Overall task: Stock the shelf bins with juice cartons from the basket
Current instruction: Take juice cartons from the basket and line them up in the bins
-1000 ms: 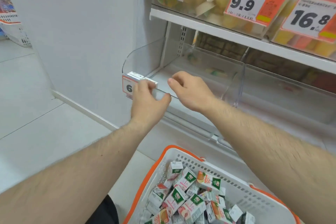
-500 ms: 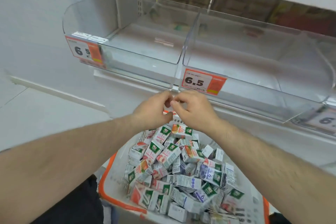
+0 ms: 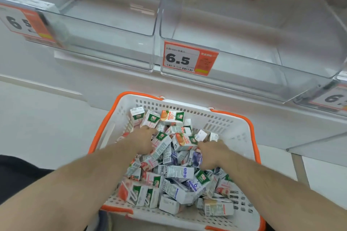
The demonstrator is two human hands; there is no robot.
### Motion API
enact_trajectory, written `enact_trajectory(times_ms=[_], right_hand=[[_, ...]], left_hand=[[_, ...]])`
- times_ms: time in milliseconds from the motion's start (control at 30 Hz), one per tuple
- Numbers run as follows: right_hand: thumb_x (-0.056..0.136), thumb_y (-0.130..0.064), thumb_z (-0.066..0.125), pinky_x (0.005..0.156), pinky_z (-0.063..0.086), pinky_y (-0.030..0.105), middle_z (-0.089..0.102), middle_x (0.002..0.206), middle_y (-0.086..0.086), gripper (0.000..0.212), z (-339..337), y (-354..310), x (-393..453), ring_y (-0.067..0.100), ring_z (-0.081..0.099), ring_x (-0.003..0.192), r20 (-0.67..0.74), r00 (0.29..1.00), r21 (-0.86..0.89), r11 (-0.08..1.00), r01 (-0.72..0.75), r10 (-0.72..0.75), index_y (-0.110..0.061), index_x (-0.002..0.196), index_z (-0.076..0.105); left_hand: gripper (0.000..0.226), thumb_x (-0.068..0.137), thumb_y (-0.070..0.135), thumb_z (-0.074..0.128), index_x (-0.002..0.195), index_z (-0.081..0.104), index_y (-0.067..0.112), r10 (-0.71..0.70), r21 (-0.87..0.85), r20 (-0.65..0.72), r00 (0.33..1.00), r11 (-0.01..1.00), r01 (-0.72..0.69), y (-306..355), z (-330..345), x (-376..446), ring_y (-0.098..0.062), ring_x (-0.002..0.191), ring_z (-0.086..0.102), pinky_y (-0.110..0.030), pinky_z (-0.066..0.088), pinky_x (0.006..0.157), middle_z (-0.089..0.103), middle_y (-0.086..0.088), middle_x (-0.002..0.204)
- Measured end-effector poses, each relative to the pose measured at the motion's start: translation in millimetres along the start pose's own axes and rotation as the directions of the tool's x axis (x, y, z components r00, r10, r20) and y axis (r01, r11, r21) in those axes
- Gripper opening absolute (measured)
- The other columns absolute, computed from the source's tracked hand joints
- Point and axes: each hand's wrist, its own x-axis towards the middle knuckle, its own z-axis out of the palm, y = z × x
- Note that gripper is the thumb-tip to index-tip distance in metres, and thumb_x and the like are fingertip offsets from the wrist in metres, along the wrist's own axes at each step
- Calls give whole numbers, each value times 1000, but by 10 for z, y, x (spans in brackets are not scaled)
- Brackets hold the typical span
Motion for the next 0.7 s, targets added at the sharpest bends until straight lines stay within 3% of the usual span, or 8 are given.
enact_trajectory(times_ms=[100,200,300,367,433,500,567,700], right_hand=[[69,-45,75,102,36,45,55,90,-5,69,174,-10,39,22,54,90,-16,999,0,999,-43,43,-18,123,42],[70,-51,70,115,22,50,63,101,-4,64,139,-3,14,22,59,106,-44,999,0,1000,-29,29,-20,123,49],[73,-57,65,108,35,44,61,116,-1,65,-94,58,-133,21,57,111,-111,994,103,994,26,-14,-21,125,54],[74,-55,69,101,45,38,57,125,0,68,-365,104,-338,22,55,115,-131,989,233,968,95,-66,-21,131,53],[73,-47,74,81,49,31,63,107,-5,37,-649,170,-603,14,60,94,-183,975,281,943,176,-128,-30,103,60],[69,-43,78,66,46,30,62,88,-10,30,-922,232,-881,8,57,76,-260,955,273,938,213,-141,-31,88,58],[66,-38,83,63,50,31,61,90,-11,40,-1138,271,-1169,7,58,71,-339,932,310,921,238,-127,-33,99,61],[68,-22,88,57,56,30,63,93,-6,53,-1279,379,-1600,10,59,63,-486,869,493,791,361,-93,-29,114,62]], left_hand=[[69,81,12,71,142,43,27,32,-40,-38,999,999,-33,-58,-18,20,-23,122,51,-36,45,102,49,-4,140],[55,78,22,78,128,57,26,1,-133,-61,998,991,-9,-201,-168,-35,-17,109,57,-28,49,86,57,1,132],[49,76,31,82,120,63,24,-87,-397,-156,984,918,18,-251,-377,-131,-14,104,57,-25,46,83,60,8,124],[36,76,24,83,109,68,22,-131,-679,-204,970,733,-44,-175,-564,-232,-9,90,59,-21,46,76,59,12,109],[29,77,19,81,104,69,20,-143,-861,-204,968,498,-108,-55,-733,-336,-4,78,60,-20,46,75,65,10,102],[30,83,18,75,112,68,15,-121,-929,-195,973,342,-144,82,-877,-434,-2,67,63,-17,47,66,71,5,89],[26,89,15,67,114,65,13,-78,-975,-180,981,149,-167,254,-999,-546,-9,67,65,-21,49,62,71,-2,81],[21,84,22,60,103,63,15,40,-949,-210,977,-247,-194,609,-1184,-734,-21,77,63,-38,53,74,66,-9,85]])
